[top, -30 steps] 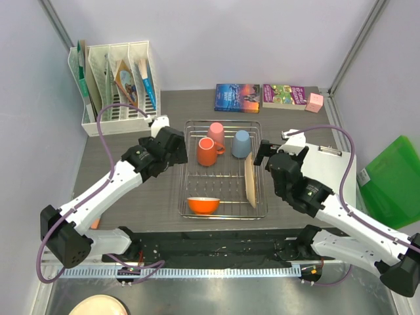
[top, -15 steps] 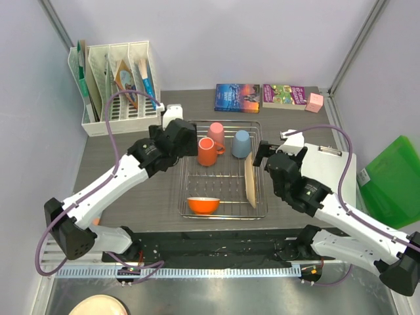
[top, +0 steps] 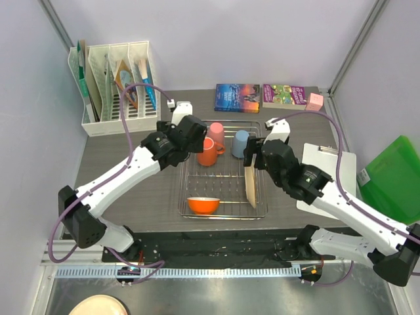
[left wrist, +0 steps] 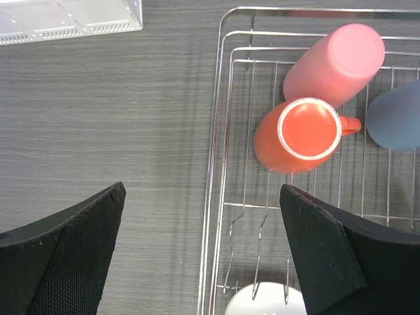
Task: Unload the mixed dishes from the dish rack
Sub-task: Pick up the plate from the dish rack, then place the plate at the center of the board.
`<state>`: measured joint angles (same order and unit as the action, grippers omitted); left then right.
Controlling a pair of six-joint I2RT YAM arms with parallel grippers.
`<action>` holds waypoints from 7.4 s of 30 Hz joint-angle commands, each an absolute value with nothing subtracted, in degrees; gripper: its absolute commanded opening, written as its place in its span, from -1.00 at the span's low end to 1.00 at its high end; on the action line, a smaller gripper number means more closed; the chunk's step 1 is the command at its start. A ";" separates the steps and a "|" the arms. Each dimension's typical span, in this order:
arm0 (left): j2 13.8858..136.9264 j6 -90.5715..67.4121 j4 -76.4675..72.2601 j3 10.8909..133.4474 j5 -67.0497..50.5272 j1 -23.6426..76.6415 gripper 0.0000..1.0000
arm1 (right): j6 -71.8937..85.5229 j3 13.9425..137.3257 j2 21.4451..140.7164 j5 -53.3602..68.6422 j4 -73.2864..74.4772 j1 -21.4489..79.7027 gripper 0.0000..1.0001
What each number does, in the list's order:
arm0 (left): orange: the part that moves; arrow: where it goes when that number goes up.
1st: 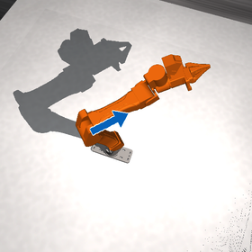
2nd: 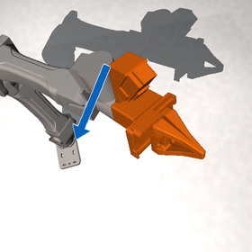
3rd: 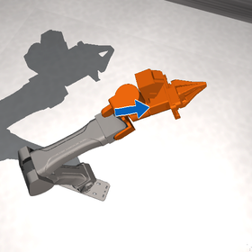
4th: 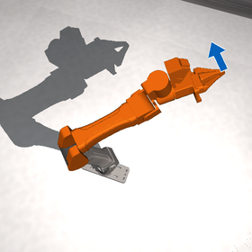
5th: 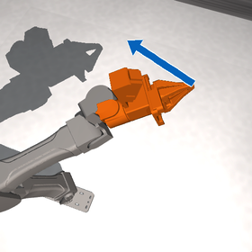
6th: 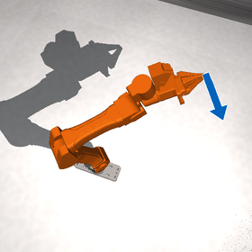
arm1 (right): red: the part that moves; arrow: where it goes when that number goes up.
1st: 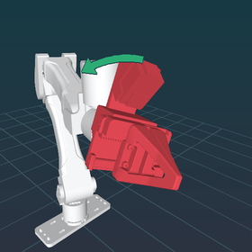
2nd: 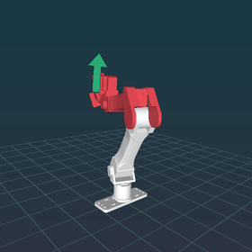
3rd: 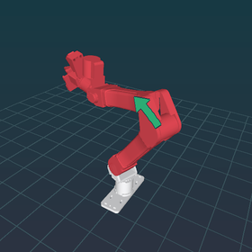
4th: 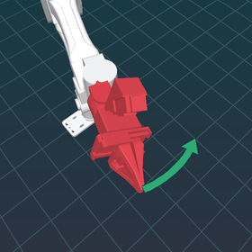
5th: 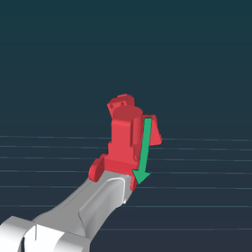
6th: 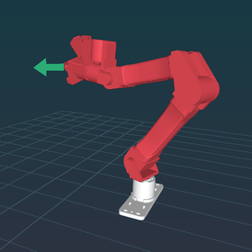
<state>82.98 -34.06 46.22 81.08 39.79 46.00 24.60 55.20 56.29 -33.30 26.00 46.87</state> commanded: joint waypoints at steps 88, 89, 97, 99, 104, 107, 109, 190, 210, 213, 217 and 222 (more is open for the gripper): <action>76.55 -37.35 45.09 76.29 37.00 45.79 0.96 | 11.70 79.71 64.58 -30.87 38.22 48.33 -0.98; 76.47 -37.27 45.09 76.72 36.91 45.70 0.96 | 10.04 79.98 65.64 -34.33 38.75 49.04 -0.98; 76.11 -36.12 42.89 78.22 34.19 42.90 0.98 | -6.66 76.47 71.80 -66.69 31.58 57.64 -0.98; 76.03 -36.04 41.93 78.48 32.09 41.93 0.99 | -11.49 74.46 72.33 -70.21 28.32 58.62 -0.98; 75.76 -33.93 40.69 79.71 25.85 37.72 1.00 | -30.07 68.13 71.90 -74.61 13.57 64.40 -0.98; 75.68 -31.82 40.34 81.12 24.00 36.74 0.99 | -44.93 56.91 68.92 -73.84 -3.38 72.03 -0.98; 75.76 -31.03 40.17 81.82 23.12 36.56 1.00 | -48.16 53.98 66.28 -70.59 -10.53 75.66 -0.98; 64.25 -30.13 23.75 60.82 -24.42 40.78 -1.00 | -75.67 28.30 60.65 -52.29 -37.70 98.70 -0.80; 67.67 -31.81 24.43 61.44 -34.02 40.61 -0.37 | -79.01 29.00 57.22 -51.94 -35.94 98.70 -0.98; 68.11 -32.52 23.38 60.91 -34.36 40.61 -1.00 | -78.84 28.74 57.48 -52.21 -36.56 98.70 -0.98; 66.63 -34.36 18.56 59.24 -35.16 40.52 -1.00 | -78.31 28.21 57.92 -52.56 -37.70 98.70 -0.97; 63.99 -37.35 13.80 57.30 -32.44 39.99 -1.00 | -73.85 28.74 59.67 -54.57 -41.38 98.79 0.20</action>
